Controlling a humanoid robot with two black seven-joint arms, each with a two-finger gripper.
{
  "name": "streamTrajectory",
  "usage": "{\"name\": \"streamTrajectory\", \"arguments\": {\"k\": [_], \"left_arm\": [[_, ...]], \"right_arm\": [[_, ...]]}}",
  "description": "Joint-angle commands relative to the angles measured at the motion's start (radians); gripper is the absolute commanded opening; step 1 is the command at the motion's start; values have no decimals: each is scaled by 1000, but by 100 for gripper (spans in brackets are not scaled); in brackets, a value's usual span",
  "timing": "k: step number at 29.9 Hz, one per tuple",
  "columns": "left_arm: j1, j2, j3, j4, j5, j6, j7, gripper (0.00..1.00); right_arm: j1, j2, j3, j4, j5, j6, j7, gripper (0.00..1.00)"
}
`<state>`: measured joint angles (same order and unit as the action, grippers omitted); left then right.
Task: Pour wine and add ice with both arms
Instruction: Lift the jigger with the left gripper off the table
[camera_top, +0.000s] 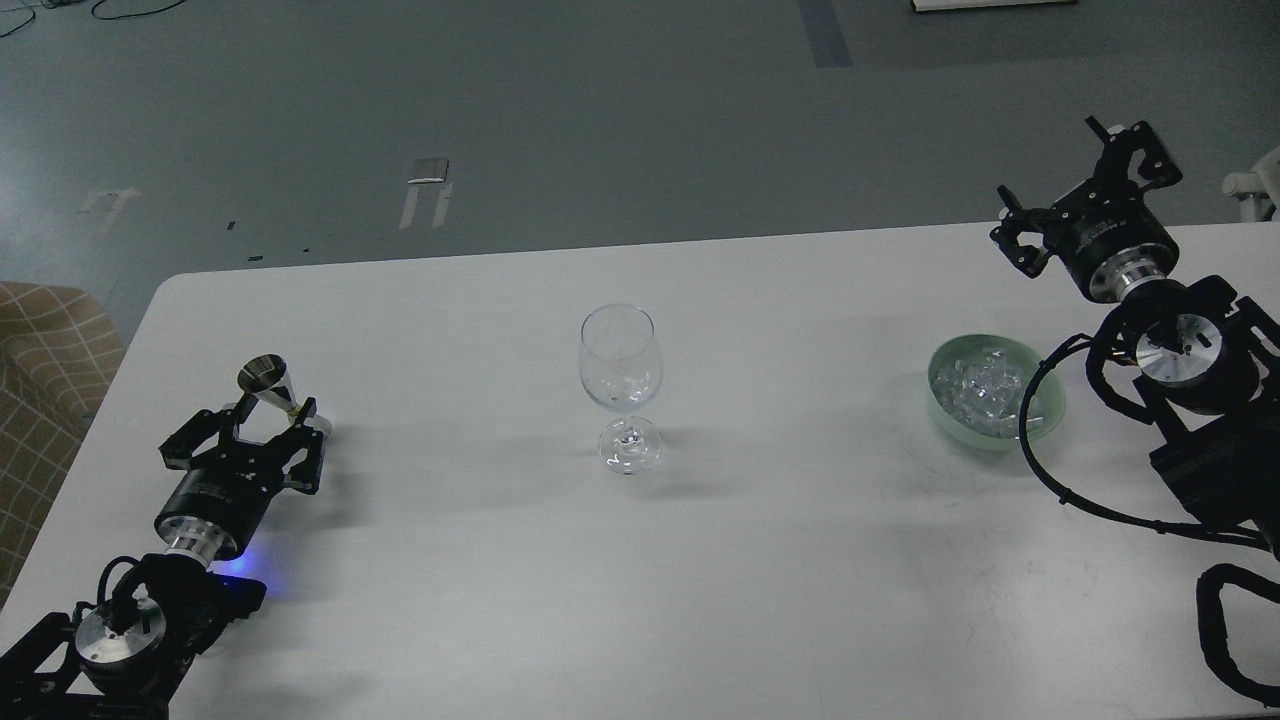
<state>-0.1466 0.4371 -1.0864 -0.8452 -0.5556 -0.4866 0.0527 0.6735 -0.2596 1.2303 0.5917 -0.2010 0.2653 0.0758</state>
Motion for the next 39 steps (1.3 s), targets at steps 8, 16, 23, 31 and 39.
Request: {"name": "streamTrajectory", "arguments": {"k": [8,16,23,31,39], "left_arm": [[-50,-18,2,66,0,-1,9,58],[-65,-20,0,75,2,-2,9,54],[-70,-21,0,75,2,-2,9,54],[-91,-38,2,104,2,-2,9,51],[-94,-47,2,104,6,-2,10,39]], "right_arm": [[0,-1,0,-1,0,2,-1,100],[0,-1,0,-3,0,0,-1,100],[0,-1,0,-4,0,0,-1,100],[-3,-1,-2,-7,-3,2,1,100],[-12,-1,-2,-6,-3,2,1,100]]}}
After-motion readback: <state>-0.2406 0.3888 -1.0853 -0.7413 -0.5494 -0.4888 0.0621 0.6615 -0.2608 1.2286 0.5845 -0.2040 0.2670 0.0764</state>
